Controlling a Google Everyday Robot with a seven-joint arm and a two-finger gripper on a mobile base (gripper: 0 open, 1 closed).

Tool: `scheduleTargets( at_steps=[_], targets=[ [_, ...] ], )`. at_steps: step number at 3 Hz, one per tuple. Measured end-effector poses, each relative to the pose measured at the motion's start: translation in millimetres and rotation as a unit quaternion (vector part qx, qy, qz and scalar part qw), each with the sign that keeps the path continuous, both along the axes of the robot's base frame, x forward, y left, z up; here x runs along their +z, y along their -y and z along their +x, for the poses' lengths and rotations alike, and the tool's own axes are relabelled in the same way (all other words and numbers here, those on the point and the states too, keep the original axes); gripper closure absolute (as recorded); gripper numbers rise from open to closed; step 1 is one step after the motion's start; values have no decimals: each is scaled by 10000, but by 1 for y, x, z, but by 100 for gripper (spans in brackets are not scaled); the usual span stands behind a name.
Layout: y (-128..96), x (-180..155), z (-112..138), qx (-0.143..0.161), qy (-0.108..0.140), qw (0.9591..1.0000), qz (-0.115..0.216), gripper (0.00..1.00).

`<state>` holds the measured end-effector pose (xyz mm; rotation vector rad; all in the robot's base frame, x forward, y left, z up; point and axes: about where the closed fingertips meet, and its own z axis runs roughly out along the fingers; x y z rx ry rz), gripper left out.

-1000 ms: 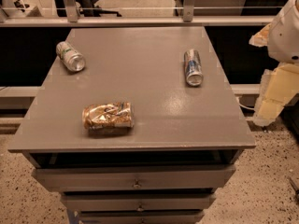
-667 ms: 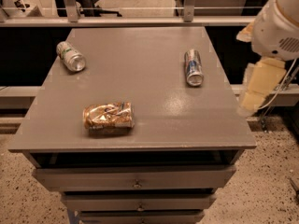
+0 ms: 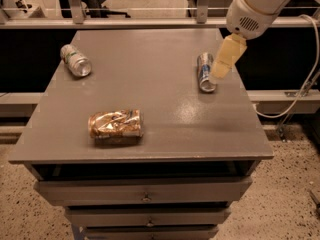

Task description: Place redbull can upright

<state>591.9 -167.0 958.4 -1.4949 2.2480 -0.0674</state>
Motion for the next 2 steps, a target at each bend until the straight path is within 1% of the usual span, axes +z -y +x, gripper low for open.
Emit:
scheduleTargets(
  at_steps=[1, 2],
  targets=[
    [-1, -24, 47, -798, -143, 9958, 431, 0],
    [-2, -48, 80, -1663, -357, 9829, 706, 0]
  ],
)
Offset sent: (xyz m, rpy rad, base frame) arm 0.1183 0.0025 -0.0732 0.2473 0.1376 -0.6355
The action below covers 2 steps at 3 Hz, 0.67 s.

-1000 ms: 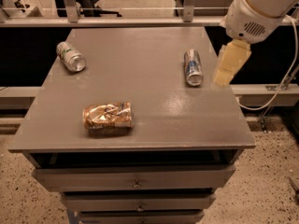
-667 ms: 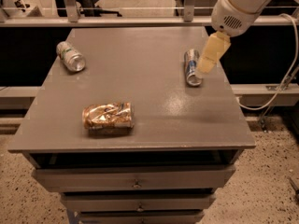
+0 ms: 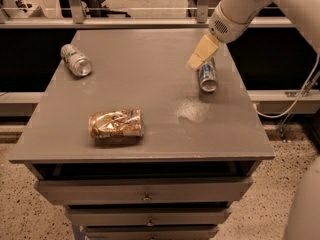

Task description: Place redbull can upright

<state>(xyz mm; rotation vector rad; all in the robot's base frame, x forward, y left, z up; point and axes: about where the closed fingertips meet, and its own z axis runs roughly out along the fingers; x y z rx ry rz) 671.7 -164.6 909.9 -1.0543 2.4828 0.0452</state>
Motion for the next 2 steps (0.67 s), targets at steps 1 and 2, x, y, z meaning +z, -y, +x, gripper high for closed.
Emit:
scheduleTargets(
  at_steps=[1, 2],
  targets=[
    [0, -20, 22, -839, -195, 9962, 162, 0],
    [-2, -33, 37, -1514, -276, 9879, 216, 0]
  ],
)
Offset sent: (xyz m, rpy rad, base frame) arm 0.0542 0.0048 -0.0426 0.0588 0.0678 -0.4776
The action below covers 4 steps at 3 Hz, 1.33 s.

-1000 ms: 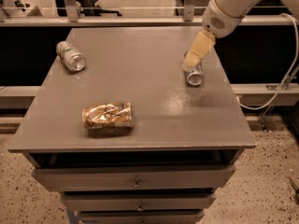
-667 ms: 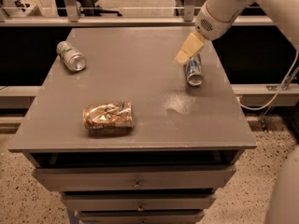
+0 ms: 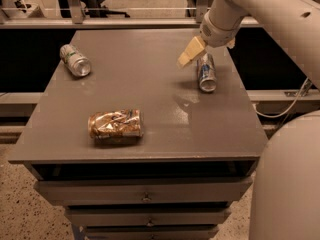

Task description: Place redbull can upright

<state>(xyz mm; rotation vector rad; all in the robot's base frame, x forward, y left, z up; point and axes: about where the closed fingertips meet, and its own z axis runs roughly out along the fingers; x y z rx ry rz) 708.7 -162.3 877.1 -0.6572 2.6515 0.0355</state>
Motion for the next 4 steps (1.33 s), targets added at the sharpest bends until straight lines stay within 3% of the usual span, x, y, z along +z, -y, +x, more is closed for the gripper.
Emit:
scheduleTargets(
  at_steps=[2, 3, 4],
  targets=[
    [-4, -22, 12, -744, -185, 9969, -161, 0],
    [2, -31, 12, -955, -290, 9946, -273, 0],
    [5, -33, 12, -1054, -295, 9932, -387, 18]
  ],
)
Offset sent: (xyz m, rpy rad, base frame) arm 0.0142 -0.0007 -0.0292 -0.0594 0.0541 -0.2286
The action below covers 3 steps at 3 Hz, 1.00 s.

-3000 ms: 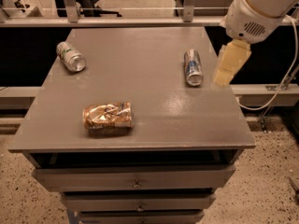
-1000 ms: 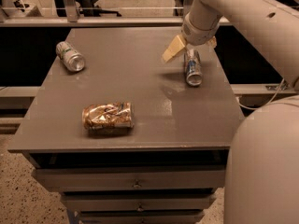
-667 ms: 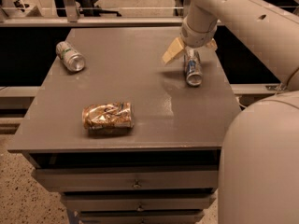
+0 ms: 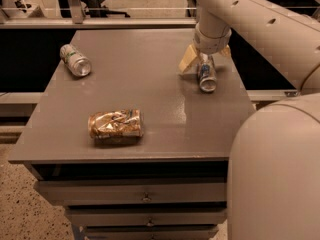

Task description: Place redbull can upright

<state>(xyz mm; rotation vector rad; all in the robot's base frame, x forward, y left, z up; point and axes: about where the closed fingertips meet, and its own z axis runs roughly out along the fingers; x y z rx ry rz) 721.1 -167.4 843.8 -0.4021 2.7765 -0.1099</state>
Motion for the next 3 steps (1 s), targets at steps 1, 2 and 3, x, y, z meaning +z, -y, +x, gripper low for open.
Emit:
scheduleTargets(
  at_steps=[1, 2, 3],
  targets=[
    [0, 3, 1, 17, 58, 10000, -44, 41],
    [-4, 11, 1, 161, 204, 9997, 44, 64],
    [-19, 36, 2, 608, 617, 9957, 318, 88]
  ],
)
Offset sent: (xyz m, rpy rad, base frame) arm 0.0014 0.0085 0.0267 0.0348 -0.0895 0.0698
